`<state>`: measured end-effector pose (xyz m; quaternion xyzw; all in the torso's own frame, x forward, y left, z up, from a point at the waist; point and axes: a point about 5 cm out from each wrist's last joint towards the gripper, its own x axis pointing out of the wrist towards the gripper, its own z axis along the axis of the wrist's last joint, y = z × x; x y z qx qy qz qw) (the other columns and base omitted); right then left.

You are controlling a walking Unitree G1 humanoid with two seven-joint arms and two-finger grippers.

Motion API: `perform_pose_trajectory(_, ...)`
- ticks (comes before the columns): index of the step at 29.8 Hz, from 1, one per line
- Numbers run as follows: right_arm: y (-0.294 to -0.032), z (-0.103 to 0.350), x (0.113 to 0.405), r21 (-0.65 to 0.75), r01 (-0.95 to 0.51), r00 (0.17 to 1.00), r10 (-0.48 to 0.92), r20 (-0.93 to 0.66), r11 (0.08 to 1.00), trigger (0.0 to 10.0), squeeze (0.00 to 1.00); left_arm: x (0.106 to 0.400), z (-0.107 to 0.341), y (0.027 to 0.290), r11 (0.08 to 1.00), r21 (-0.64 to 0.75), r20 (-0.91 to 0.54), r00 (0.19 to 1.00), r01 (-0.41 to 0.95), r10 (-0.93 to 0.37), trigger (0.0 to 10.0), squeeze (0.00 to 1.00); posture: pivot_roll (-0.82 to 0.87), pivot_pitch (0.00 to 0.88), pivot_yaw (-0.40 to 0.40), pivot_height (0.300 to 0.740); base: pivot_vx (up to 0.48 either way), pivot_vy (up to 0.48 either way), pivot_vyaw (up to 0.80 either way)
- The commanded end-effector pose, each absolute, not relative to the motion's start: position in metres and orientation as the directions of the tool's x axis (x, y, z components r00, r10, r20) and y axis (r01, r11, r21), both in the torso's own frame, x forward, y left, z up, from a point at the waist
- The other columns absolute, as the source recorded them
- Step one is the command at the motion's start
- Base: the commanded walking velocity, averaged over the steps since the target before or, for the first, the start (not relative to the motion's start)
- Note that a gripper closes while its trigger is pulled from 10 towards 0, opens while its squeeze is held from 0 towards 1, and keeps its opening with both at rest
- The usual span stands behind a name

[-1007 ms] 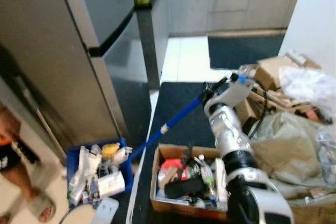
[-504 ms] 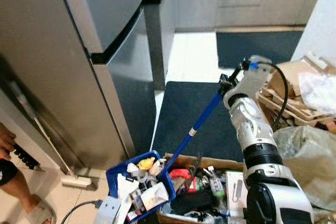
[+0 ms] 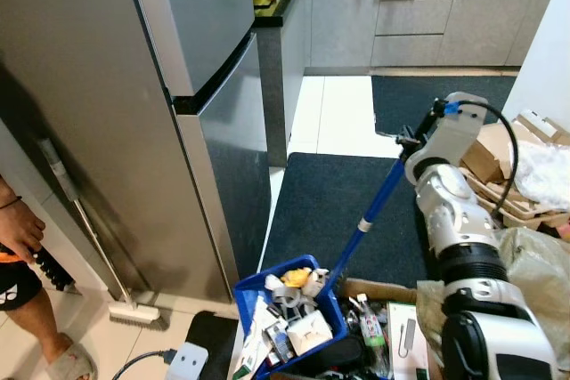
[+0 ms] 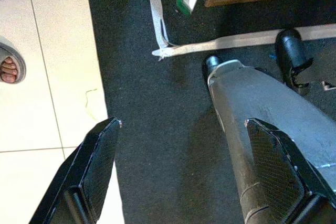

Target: Sweep floor

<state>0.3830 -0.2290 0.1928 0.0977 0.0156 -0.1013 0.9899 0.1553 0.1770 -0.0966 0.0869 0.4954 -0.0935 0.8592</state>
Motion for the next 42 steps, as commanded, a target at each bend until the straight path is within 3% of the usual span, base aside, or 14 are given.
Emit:
perform_pose_trajectory(1, -0.237, 0.2, 0.383, 0.223, 0.232, 0.973, -0.225, -0.057, 0.947, 10.0, 0.0, 0.155, -0.096, 0.184, 0.97, 0.065, -0.871, 0.487, 0.236, -0.06, 10.0, 0.0, -0.05, 0.0, 0.068, 0.74, 0.0, 0.0, -0.8)
perform_pose_trajectory(11, -0.259, 0.199, 0.378, 0.24, 0.328, 0.945, -0.313, -0.099, 0.914, 10.0, 0.0, 0.155, -0.096, 0.184, 0.97, 0.06, -0.873, 0.484, 0.236, -0.064, 10.0, 0.0, -0.05, 0.0, 0.066, 0.74, 0.0, 0.0, -0.27)
perform_pose_trajectory(24, -0.259, 0.205, 0.377, 0.247, 0.35, 0.936, -0.348, -0.052, 0.904, 10.0, 0.0, 0.155, -0.096, 0.184, 0.968, 0.059, -0.874, 0.481, 0.244, -0.068, 10.0, 0.0, -0.06, 0.0, 0.063, 0.74, 0.0, 0.0, 0.0)
perform_pose_trajectory(31, -0.262, 0.219, 0.375, 0.12, 0.382, 0.919, -0.39, 0.051, 0.916, 10.0, 0.0, 0.155, -0.096, 0.184, 0.968, 0.058, -0.873, 0.483, 0.243, -0.069, 10.0, 0.0, -0.06, 0.0, 0.067, 0.74, 0.0, 0.0, 0.0)
perform_pose_trajectory(42, -0.238, 0.237, 0.375, -0.05, 0.298, 0.938, -0.283, 0.2, 0.953, 10.0, 0.0, 0.154, -0.096, 0.184, 0.969, 0.053, -0.874, 0.481, 0.24, -0.071, 10.0, 0.0, -0.06, 0.002, 0.067, 0.74, 0.0, 0.0, 0.0)
